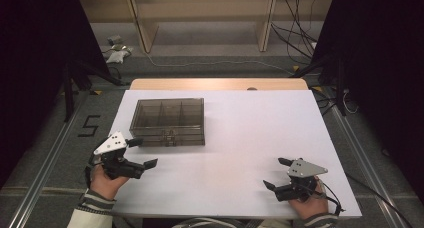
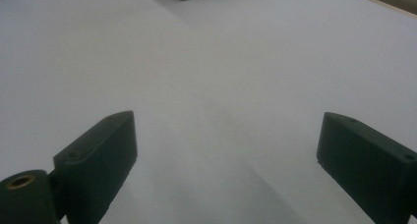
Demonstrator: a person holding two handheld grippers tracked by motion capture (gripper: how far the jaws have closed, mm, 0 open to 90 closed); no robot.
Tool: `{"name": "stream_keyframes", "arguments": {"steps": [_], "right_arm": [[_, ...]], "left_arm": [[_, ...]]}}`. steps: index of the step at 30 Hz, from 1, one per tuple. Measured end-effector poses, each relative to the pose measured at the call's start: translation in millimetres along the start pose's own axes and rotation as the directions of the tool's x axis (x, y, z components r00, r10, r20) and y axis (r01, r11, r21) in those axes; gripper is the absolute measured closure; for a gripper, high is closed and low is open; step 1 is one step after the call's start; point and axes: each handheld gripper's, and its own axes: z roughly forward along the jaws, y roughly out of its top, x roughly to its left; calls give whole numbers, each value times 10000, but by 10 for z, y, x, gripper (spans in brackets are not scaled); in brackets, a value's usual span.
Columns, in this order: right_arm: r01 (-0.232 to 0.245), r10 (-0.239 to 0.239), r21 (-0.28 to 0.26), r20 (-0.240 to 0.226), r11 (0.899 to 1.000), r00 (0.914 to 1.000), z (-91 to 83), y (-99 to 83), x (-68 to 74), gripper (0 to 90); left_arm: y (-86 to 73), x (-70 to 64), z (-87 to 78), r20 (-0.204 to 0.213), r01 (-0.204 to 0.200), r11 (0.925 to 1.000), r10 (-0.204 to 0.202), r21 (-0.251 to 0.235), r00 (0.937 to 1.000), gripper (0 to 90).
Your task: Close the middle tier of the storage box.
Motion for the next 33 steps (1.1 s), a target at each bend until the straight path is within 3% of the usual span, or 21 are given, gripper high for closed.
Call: {"name": "stream_keyframes", "arguments": {"steps": [6,10,20,25,29,33], "right_arm": [[-3,3,-3,-3,10000,10000,0,0,-1,93],[-6,6,6,1,10000,10000,1,0,0,92],[17,-17,-8,-3,10000,10000,0,0,1,93],[27,-27,-1,1,10000,10000,1,0,2,92],[18,-18,4,-5,10000,10000,1,0,1,92],[18,-18,7,-5,10000,10000,2,-1,1,92]], "left_arm": [[-211,46,-12,50,294,9991,-293,-291,9996,0],[-338,70,9,32,433,9988,-432,-225,9991,0],[-487,53,18,-267,235,9996,-240,-171,9994,0],[-560,78,27,-274,338,9992,-344,-216,9990,0],[-594,77,40,-201,402,9992,-402,14,9990,0],[-675,69,33,-281,629,9977,-635,-250,9976,0]]}}
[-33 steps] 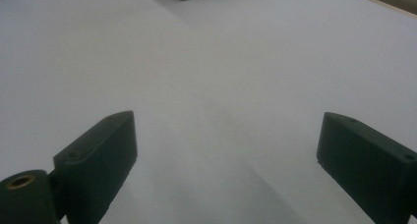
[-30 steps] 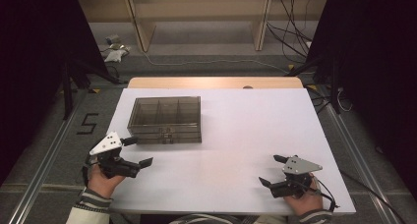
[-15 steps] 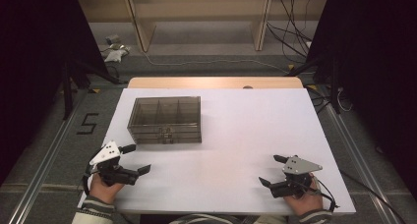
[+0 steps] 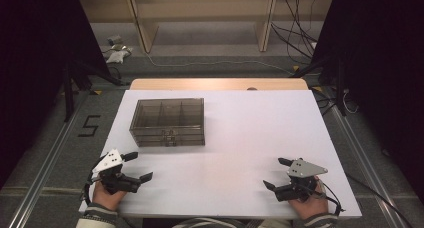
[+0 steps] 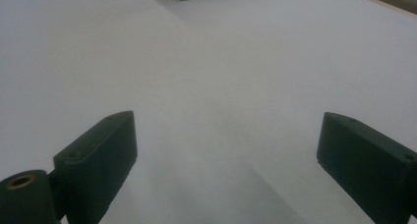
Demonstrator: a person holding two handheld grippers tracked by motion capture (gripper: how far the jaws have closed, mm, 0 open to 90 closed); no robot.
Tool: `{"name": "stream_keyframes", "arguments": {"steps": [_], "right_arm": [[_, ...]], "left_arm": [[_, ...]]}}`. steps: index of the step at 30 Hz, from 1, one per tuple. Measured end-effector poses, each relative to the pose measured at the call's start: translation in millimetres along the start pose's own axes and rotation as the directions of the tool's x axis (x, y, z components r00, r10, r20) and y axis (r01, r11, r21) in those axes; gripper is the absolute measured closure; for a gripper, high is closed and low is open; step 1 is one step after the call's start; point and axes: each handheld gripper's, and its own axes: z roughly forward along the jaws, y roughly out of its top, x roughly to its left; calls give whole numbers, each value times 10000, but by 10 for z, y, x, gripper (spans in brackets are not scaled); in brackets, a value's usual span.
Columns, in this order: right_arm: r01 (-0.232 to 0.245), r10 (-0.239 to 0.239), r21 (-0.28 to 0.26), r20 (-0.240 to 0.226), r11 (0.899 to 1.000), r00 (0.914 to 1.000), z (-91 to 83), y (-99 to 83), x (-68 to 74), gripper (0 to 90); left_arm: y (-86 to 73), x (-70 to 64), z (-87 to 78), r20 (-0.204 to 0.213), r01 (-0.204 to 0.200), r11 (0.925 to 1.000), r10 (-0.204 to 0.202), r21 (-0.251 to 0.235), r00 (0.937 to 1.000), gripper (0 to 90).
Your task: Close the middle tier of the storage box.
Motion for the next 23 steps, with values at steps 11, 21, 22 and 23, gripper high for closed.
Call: {"name": "stream_keyframes", "arguments": {"steps": [11,21,22,23], "right_arm": [[23,-23,-58,1,10000,10000,-3,1,4,92],[1,-1,-69,-32,10000,10000,-3,2,-1,92],[-5,5,-72,-35,10000,10000,-3,2,-2,92],[-7,6,-70,-37,10000,10000,-3,2,-2,92]], "left_arm": [[-11,-19,26,-104,-126,9997,123,-227,9999,0],[6,-45,26,-42,43,9998,-43,-174,10000,0],[6,-46,24,-65,50,9998,-51,-189,10000,0],[5,-45,23,-76,54,9998,-56,-189,10000,0]]}}
